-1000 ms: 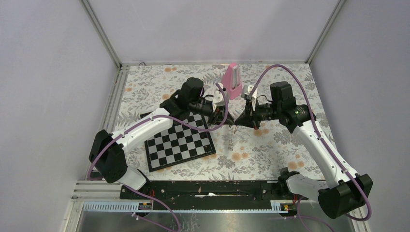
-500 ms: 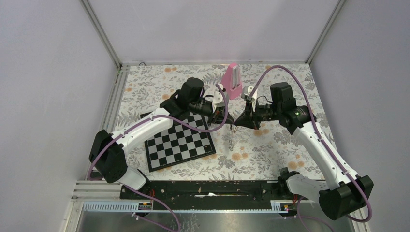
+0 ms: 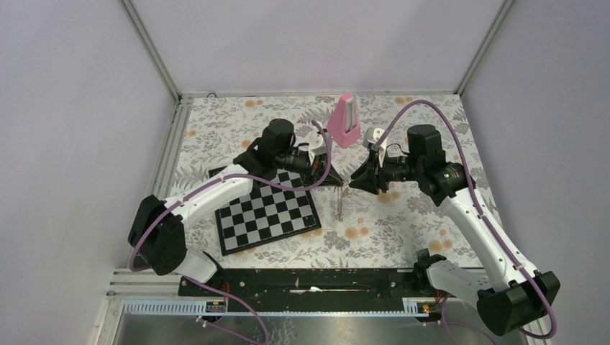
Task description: Put the keys on the keyring
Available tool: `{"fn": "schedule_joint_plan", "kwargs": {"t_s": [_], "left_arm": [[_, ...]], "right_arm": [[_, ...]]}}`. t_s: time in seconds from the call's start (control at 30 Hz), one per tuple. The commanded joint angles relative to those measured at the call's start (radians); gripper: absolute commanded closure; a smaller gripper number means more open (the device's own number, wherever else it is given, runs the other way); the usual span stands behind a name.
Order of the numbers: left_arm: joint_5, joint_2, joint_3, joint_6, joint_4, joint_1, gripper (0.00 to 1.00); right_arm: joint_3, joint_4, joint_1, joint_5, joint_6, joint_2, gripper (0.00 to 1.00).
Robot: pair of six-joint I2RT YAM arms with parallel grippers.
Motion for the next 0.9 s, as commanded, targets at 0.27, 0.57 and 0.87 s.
{"fn": "schedule_joint_plan", "kwargs": {"t_s": [0.27,0.57,0.87], "left_arm": [[0.063,-0.054,-0.014,-0.084,0.174,0.009,1.0],[0.078,-0.06,-0.029,-0.088,0.203,0.022,1.0],[0.11,-0.059,-0.066,-0.209,0.346,0.036,1.0]], "right_arm": [[-0.03,0.092,0.004,-0.033,0.083,0.014,0.65],[-0.062,0.106,0.0,-0.026,0.082,0.0,0.94],[-0.081,0.128,-0.002,-0.05,0.101,0.006,0.95]]}}
